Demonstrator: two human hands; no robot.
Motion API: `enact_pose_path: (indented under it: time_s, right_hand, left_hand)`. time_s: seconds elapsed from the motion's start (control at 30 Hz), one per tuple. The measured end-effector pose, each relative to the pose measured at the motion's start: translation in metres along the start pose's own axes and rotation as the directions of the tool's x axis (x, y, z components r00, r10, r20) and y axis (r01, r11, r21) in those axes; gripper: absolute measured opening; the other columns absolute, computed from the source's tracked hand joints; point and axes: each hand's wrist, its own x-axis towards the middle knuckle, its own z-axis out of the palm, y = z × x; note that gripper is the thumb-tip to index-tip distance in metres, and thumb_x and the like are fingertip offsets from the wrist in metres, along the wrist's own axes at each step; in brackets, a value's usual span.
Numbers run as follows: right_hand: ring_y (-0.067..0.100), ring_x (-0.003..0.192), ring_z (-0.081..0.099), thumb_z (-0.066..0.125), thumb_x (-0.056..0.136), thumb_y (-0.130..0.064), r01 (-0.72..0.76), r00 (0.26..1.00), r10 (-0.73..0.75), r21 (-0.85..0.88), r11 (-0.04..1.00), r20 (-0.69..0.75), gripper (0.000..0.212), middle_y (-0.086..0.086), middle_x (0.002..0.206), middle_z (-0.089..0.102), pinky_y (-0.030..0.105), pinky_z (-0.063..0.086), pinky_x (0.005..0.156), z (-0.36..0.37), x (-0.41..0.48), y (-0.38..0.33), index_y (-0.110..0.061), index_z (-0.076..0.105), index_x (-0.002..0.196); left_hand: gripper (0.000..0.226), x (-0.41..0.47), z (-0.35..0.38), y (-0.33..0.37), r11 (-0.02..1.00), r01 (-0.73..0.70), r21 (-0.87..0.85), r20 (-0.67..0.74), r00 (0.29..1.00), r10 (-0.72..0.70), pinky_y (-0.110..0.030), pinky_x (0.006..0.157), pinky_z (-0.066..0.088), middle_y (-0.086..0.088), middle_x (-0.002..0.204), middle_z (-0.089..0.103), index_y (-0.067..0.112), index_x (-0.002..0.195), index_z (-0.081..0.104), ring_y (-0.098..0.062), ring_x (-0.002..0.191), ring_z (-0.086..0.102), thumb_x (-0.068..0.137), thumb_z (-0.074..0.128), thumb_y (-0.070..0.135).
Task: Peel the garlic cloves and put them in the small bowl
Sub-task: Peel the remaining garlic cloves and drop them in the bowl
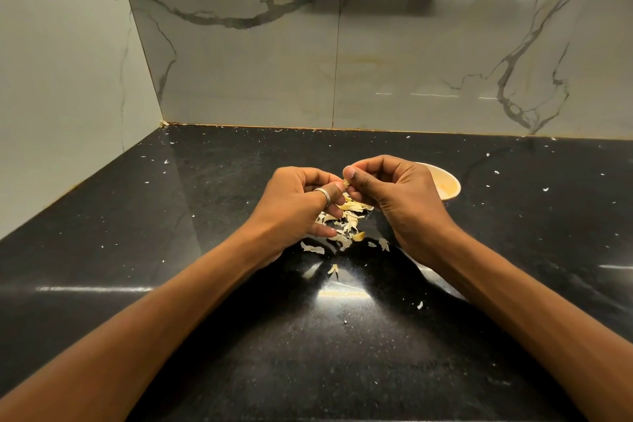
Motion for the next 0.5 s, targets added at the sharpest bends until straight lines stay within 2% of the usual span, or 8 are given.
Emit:
enact_pose_path:
  time_s: [0.5]
  right_hand:
    - [0.012, 0.067, 0.065, 0.075, 0.085, -0.011, -0.032, 0.998, 0.034, 0.041, 0.999, -0.045, 0.016, 0.007, 0.077, 0.072, 0.018, 0.057, 0.064, 0.0044, 0.0012, 0.0064, 0.0, 0.071, 0.096]
  left_hand:
    - [0.01, 0.0033, 0.0059, -0.0097, 0.999, -0.03, 0.023, -0.078, 0.996, 0.032, -0.033, 0.054, 0.059, -0.005, 0.074, 0.067, 0.004, 0.091, 0.071, -0.012, 0.066, 0.067, 0.096, 0.064, 0.011]
